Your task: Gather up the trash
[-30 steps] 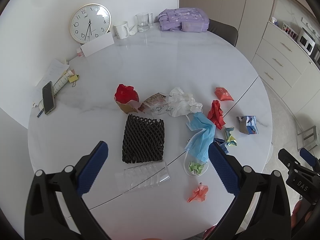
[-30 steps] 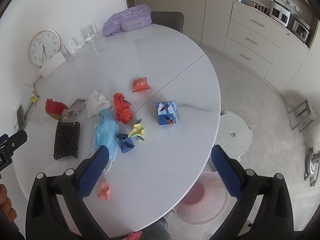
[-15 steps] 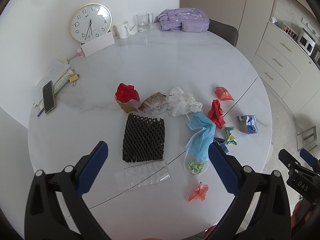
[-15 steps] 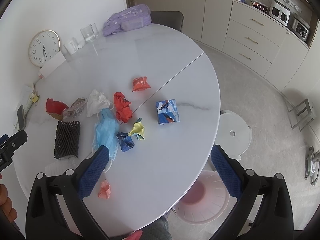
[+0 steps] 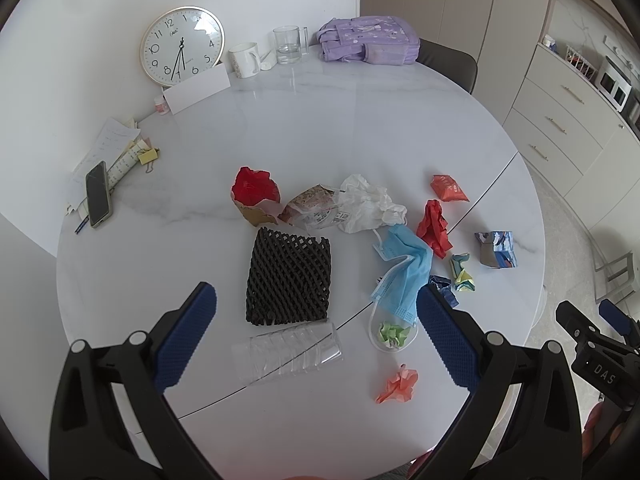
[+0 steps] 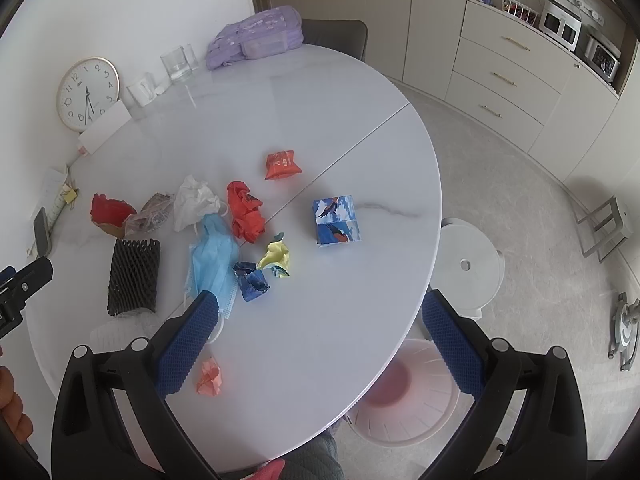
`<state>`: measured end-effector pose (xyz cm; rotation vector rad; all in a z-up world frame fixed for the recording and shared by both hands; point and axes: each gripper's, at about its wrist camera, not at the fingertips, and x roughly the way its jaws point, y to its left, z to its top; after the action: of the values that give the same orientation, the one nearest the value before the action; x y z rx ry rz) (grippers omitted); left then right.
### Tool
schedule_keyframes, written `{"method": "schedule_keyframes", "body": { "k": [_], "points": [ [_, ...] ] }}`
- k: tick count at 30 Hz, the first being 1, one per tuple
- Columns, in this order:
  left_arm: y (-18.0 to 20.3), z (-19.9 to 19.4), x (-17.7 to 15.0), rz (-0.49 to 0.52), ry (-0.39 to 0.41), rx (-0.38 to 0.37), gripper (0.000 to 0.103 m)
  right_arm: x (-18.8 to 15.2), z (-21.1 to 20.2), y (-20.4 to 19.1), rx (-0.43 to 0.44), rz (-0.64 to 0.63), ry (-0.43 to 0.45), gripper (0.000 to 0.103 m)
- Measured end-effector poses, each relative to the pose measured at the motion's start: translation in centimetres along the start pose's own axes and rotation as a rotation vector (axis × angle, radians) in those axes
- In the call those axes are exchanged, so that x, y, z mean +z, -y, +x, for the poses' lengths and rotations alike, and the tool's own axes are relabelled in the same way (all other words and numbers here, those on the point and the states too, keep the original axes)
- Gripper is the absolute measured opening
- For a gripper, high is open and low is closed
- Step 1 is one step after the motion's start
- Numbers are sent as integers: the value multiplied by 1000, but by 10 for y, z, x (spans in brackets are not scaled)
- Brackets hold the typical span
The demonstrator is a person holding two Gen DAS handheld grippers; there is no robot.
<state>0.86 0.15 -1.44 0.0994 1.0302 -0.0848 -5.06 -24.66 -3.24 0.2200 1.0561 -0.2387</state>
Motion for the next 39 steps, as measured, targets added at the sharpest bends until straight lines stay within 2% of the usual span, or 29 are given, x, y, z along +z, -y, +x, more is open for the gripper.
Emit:
{"method": "schedule_keyframes", "body": {
  "k": [10, 14, 16, 20, 25, 30, 32, 35, 36, 39],
  "points": [
    [-5, 0, -2, 12, 1, -4, 96, -1, 1, -1, 0, -4, 1, 101],
    [-15, 5, -3, 48, 23, -39, 96, -6, 0, -6, -13, -39, 33, 101],
    [-22, 10, -5, 85, 32, -65, 96, -10, 1, -8, -35, -60, 38, 101],
    [-36, 28, -15, 192, 22, -106, 96, -23, 8, -12, -27, -58, 12, 101],
    [-47, 55, -35, 326, -55, -160, 96, -43, 11, -20, -75, -29, 8, 101],
    [-41, 77, -56, 383, -98, -216, 96, -62, 16, -21, -23, 75, -10, 101],
    [-36, 85, -63, 448, -90, -226, 96, -70, 19, -25, -9, 82, -26, 101],
    [-24, 94, -74, 648, -60, -234, 96, -80, 25, -33, -7, 79, -66, 101],
    [-20, 97, -77, 760, -34, -238, 96, -83, 27, -36, 3, 82, -86, 101],
    [-14, 109, -78, 954, -55, -291, 96, -92, 33, -46, 4, 70, -137, 101]
  ]
}}
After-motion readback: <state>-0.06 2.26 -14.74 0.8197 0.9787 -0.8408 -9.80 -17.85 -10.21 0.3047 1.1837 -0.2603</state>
